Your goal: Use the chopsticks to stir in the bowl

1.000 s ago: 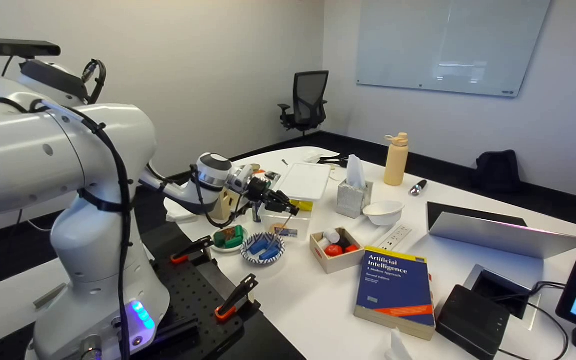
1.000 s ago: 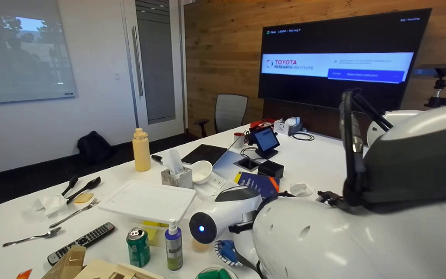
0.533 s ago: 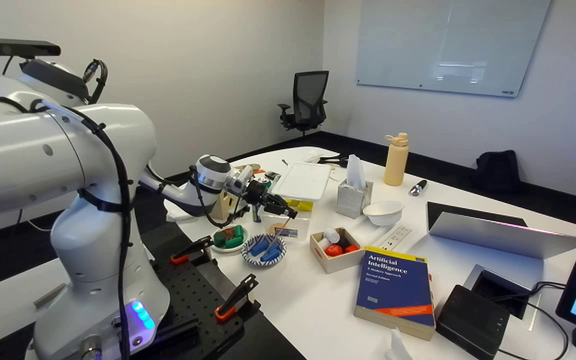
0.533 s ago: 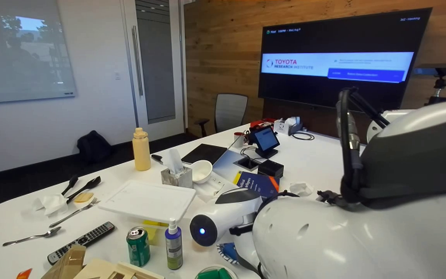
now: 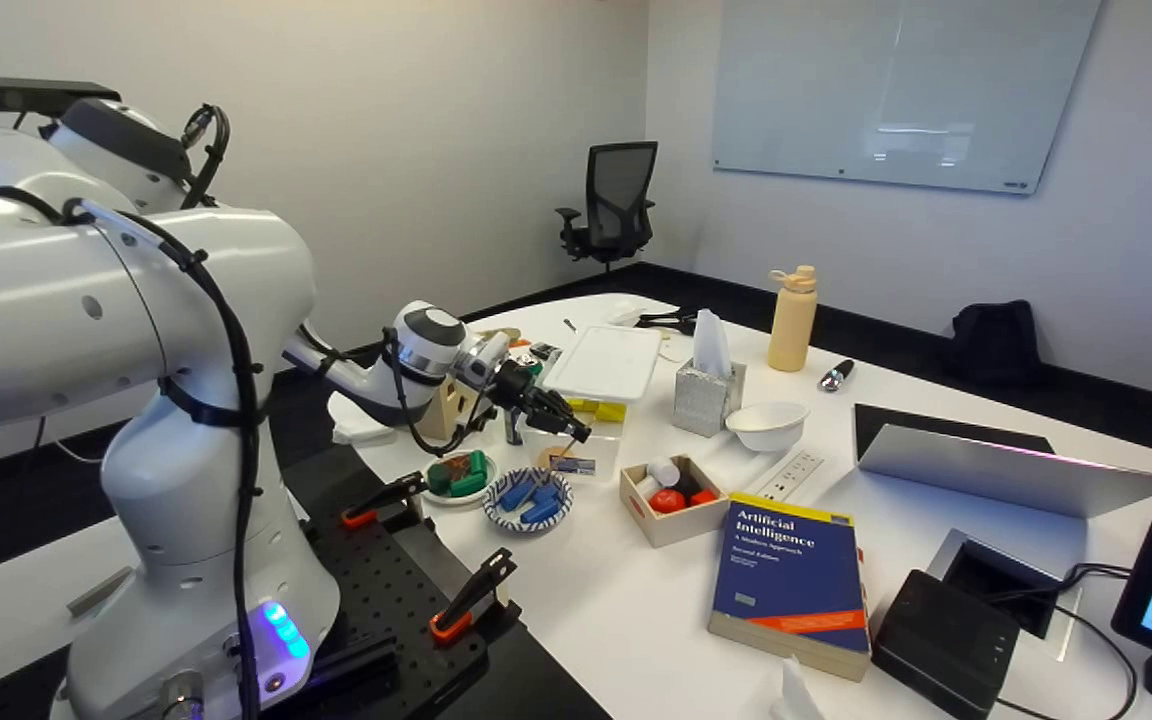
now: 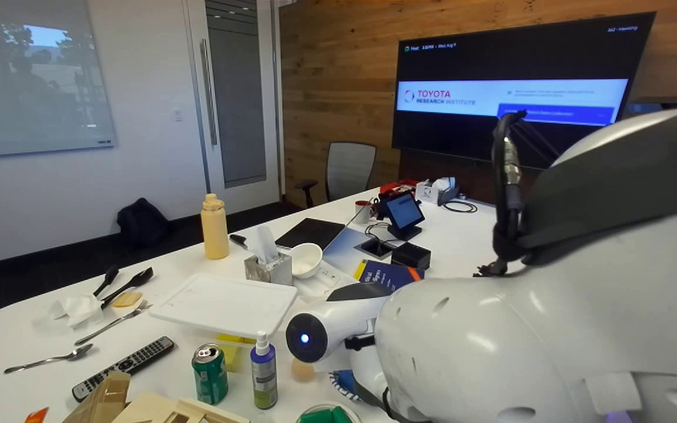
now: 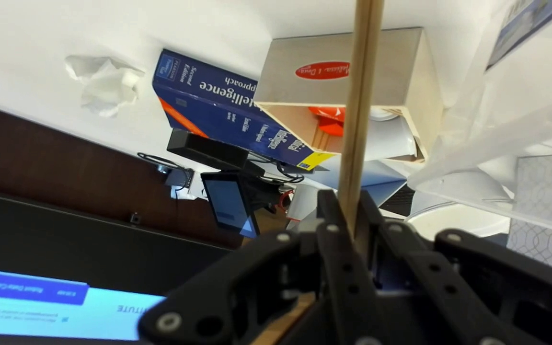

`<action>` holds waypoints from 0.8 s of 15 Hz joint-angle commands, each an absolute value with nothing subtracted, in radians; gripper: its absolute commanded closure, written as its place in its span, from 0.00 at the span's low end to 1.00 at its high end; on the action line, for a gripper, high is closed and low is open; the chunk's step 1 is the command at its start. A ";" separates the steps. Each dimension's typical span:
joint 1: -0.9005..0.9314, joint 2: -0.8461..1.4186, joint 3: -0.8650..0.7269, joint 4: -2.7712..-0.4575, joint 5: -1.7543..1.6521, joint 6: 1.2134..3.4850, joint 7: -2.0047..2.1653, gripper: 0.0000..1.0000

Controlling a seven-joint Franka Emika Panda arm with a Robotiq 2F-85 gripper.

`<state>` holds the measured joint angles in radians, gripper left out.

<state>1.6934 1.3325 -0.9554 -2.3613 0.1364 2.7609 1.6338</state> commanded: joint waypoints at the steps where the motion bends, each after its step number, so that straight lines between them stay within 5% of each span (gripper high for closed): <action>1: 1.658 1.284 -0.953 -2.369 0.159 2.811 1.644 0.97; 12: 1.739 1.410 -0.992 -2.377 0.168 2.800 1.697 0.97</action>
<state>1.6895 1.3642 -0.9689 -2.3640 0.1787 2.8135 1.6614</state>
